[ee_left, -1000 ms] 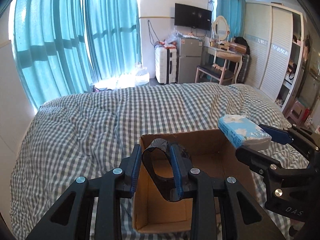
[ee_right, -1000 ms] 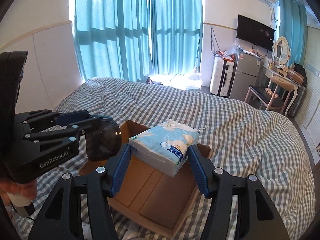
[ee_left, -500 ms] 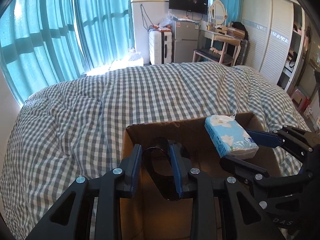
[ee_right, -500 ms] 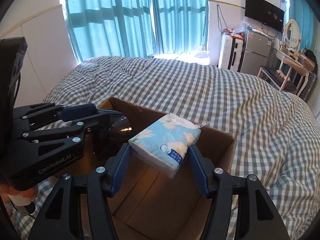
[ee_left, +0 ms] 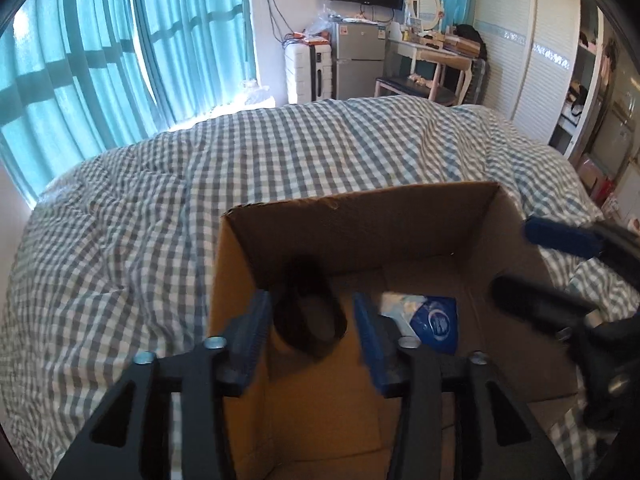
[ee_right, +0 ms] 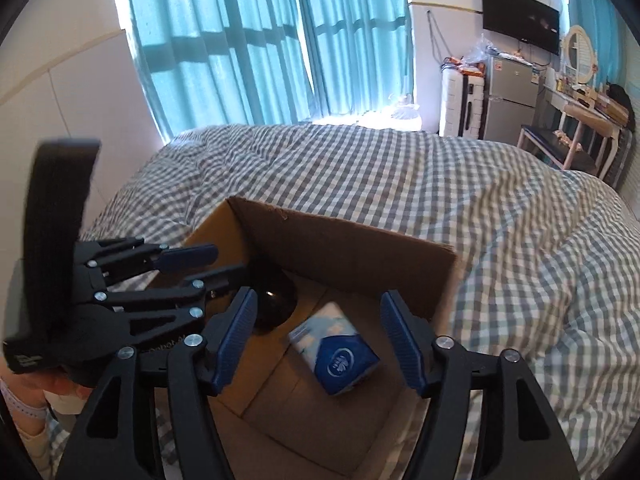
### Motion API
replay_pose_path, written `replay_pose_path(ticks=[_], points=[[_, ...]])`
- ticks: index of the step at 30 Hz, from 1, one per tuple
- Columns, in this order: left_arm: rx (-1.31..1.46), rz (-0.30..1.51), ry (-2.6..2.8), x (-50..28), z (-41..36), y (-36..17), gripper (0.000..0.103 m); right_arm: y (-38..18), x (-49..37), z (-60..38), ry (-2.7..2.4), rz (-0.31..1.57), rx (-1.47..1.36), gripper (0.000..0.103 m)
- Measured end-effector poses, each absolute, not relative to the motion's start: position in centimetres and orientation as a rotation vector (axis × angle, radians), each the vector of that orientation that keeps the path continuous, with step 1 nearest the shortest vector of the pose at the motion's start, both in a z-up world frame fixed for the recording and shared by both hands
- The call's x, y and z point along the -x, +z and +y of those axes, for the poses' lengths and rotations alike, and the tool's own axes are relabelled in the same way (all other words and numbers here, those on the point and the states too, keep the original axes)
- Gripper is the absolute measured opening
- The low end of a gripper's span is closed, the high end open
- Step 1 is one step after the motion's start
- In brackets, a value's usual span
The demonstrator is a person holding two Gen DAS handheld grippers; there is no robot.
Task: Organize objects
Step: 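Carry both items over the cardboard box and open both tools to drop them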
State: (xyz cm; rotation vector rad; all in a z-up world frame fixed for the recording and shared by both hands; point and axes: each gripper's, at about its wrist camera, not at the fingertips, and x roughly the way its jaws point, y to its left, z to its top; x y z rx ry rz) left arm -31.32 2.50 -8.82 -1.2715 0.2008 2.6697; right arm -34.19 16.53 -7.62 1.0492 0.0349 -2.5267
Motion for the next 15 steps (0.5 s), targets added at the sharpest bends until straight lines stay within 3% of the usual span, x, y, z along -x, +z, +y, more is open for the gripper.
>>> replay_pose_path(ticks=[5, 13, 15], points=[[1.254, 0.121, 2.692, 29.1, 1.4, -7.1, 0.072, -4.6, 31.0, 18.5, -2.569, -0.005, -0.988, 0.073], [1.1, 0.162, 2.79, 23.8, 0.6, -1.4, 0.094, 0.9, 25.3, 19.9, -2.652, 0.018, -0.866, 0.085], [1.063, 0.172, 2.816, 22.2, 0.6, 0.2, 0.097, 2.3, 23.6, 20.0, -2.67, 0.037, -0.82, 0.093]])
